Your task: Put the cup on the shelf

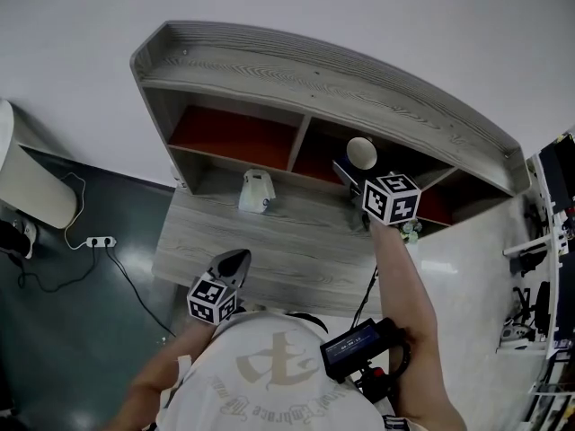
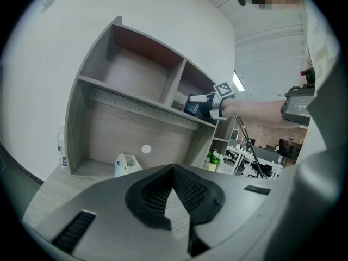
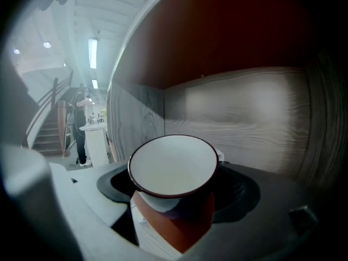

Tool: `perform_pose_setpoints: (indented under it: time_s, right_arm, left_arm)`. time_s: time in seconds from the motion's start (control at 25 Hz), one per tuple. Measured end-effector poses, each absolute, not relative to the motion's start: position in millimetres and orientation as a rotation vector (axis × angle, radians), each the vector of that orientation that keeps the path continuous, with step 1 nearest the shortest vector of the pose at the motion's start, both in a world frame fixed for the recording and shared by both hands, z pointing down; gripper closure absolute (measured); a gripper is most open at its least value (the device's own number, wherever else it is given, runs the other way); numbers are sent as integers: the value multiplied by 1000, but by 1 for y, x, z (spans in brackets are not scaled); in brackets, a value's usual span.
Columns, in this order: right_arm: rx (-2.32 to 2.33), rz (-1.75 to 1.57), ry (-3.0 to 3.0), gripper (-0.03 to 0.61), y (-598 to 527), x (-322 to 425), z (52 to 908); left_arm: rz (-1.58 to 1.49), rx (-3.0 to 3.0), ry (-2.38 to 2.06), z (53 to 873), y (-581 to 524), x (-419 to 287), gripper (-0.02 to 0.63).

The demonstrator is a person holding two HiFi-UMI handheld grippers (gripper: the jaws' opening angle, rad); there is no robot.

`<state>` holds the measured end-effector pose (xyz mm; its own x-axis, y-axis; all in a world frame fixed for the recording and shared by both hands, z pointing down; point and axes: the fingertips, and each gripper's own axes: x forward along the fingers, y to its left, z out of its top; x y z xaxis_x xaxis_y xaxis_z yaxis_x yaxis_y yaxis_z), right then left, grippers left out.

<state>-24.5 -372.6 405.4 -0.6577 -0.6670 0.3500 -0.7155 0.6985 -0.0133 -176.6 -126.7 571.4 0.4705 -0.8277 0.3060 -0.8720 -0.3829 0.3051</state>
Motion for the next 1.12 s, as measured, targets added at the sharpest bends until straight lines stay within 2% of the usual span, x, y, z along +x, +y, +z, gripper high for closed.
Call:
perform_pose_setpoints:
  time_s: [0.88, 0.96, 1.12]
  right_arm:
    - [1144, 301, -2629, 167, -400, -36, 410]
    - [1125, 309, -2628, 141, -398, -38, 412]
    - [1125, 332, -2650, 138, -392, -35, 412]
  left_arm:
    - [134, 2272, -1415, 582, -137, -188, 612]
    - [131, 2277, -1413, 582, -137, -187, 612]
    - [138, 2281, -1403, 584, -133, -183, 612]
